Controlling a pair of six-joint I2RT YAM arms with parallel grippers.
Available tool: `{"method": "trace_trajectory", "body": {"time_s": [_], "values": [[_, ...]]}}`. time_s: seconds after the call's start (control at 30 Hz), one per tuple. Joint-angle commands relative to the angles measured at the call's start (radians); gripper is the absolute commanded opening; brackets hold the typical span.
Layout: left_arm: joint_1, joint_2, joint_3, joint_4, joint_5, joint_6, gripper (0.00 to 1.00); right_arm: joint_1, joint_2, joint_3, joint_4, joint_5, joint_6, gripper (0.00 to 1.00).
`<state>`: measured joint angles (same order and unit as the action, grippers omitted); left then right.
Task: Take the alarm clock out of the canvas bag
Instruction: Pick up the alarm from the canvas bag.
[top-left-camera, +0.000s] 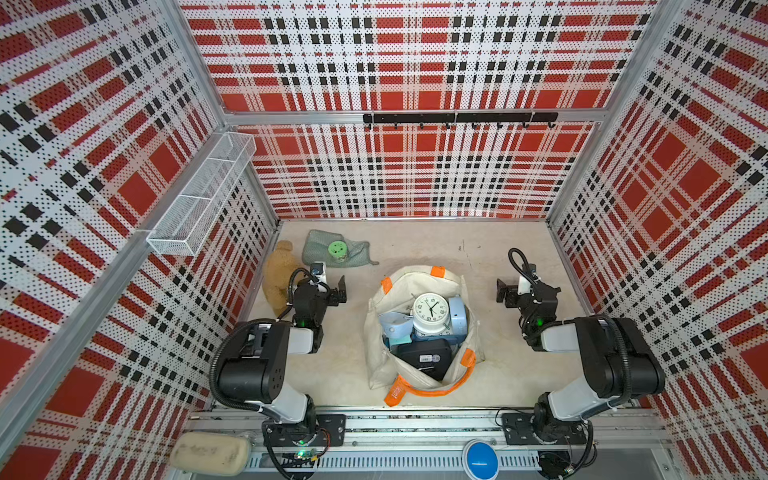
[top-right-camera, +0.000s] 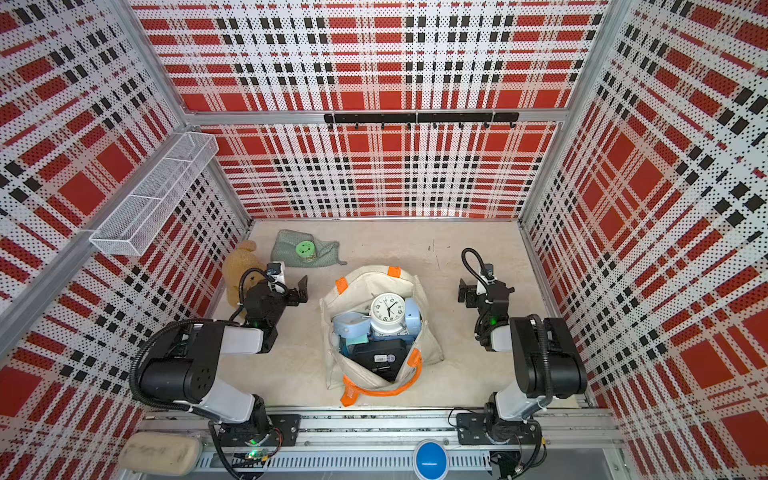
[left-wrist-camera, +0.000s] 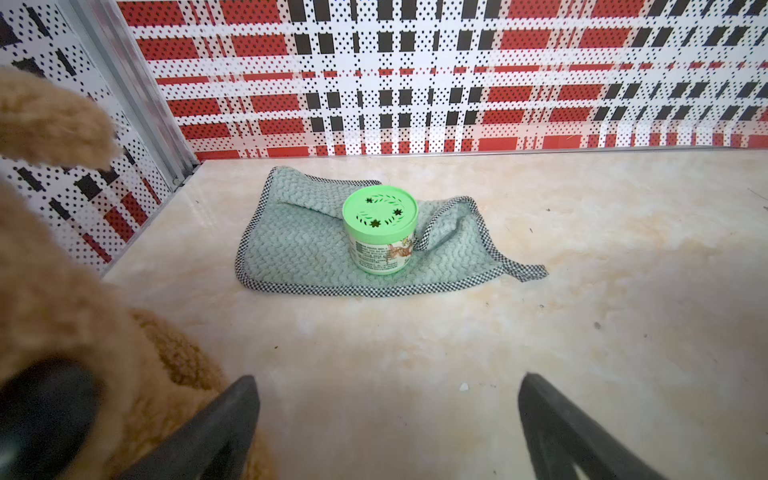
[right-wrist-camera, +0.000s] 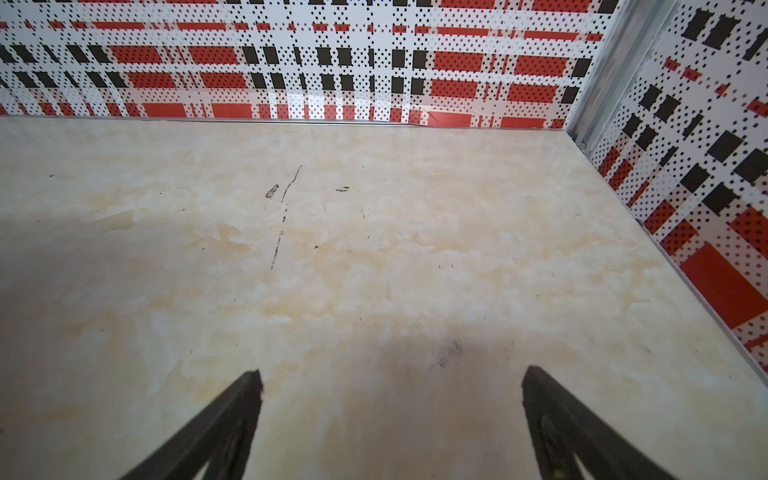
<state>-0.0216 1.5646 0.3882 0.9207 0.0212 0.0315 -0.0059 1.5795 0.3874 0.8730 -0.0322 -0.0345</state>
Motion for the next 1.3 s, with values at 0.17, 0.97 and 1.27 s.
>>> {"method": "trace_trajectory", "body": {"time_s": [0.17,0.97,1.27], "values": [[0.008,0.012,0.004,0.037,0.011,-0.005,0.99,0.006,0.011,0.013,0.050,0.009,-0.018,1.00],[0.140,-0.256,-0.009,-0.111,0.213,-0.129,0.99,-0.007,-0.419,0.154,-0.409,-0.077,0.049,1.00],[0.147,-0.419,0.476,-0.986,0.257,-0.700,0.99,-0.044,-0.605,0.585,-1.067,-0.183,0.633,1.00]]}}
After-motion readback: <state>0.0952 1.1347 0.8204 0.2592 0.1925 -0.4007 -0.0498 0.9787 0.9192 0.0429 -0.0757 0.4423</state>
